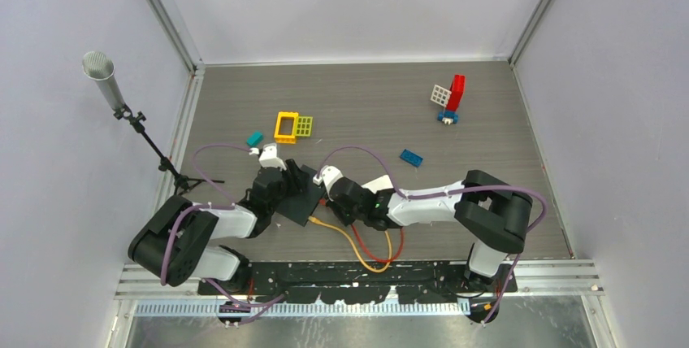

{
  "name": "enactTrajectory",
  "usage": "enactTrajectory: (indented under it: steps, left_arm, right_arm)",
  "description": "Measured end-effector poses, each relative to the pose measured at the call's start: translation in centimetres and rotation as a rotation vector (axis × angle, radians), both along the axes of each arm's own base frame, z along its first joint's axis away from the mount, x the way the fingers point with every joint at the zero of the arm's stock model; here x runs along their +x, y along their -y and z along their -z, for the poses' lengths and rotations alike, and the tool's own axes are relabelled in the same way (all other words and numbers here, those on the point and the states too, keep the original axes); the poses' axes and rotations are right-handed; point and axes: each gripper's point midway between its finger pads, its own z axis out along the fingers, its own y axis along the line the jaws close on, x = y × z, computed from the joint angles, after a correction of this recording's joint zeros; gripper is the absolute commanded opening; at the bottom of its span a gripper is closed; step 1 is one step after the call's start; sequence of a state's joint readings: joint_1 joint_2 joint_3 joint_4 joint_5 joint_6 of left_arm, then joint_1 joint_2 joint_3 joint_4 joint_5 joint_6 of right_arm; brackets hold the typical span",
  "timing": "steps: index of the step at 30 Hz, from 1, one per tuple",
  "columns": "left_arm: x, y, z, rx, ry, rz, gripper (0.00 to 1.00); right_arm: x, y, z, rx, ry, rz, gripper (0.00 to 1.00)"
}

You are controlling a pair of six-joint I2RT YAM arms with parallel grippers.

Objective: Insert the plug into the switch port
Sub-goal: Insert the connector into the switch port.

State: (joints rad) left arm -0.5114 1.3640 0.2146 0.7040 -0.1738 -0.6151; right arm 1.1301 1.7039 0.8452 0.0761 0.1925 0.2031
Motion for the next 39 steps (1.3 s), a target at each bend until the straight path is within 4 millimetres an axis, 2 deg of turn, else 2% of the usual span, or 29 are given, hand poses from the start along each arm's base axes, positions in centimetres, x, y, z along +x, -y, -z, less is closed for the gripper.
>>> enactTrajectory:
  steps: [8,12,15,17,19,22,26,29,33,36,39]
  left_arm:
    - [0.0,0.0,0.0,0.0,0.0,0.0,0.52]
    - [0.0,0.0,0.0,0.0,0.0,0.0,0.52]
    - [0.0,0.0,0.0,0.0,0.0,0.0,0.53]
    - [-0.4,0.8,0.0,-0.023,-0.011,0.032,0.53]
    - [-0.8,1.5,0.0,-0.02,-0.009,0.062,0.53]
    - [-1.7,2.9,0.1,-0.053,-0.032,0.124,0.53]
    - [-2.2,3.5,0.2,-0.065,-0.045,0.152,0.53]
    - [-2.5,3.8,0.2,-0.069,-0.052,0.166,0.55]
    - [-2.7,3.8,0.1,-0.068,-0.058,0.173,0.57]
    - [-3.0,4.0,0.1,-0.071,-0.065,0.183,0.58]
    - [-3.5,4.3,0.1,-0.076,-0.076,0.202,0.58]
  right_arm:
    - [0.0,0.0,-0.2,-0.004,0.009,-0.016,0.03]
    - [0.0,0.0,-0.1,0.004,-0.005,-0.016,0.11]
    - [-0.2,0.0,0.2,0.031,-0.011,-0.013,0.21]
    - [0.2,-1.0,-0.4,0.099,0.009,-0.009,0.26]
    - [0.1,-0.9,-0.2,0.117,0.008,-0.009,0.36]
    - [0.3,-1.6,-0.7,0.183,0.022,-0.007,0.36]
    - [-0.2,-1.2,-0.1,0.198,0.012,-0.016,0.33]
    - [-0.4,-1.1,0.1,0.211,0.012,-0.019,0.41]
    - [-0.6,-1.1,-0.1,0.217,0.008,-0.029,0.47]
    - [-1.0,-0.9,-0.7,0.216,-0.002,-0.039,0.47]
    - [-1.1,-0.9,-3.2,0.26,0.016,-0.051,0.48]
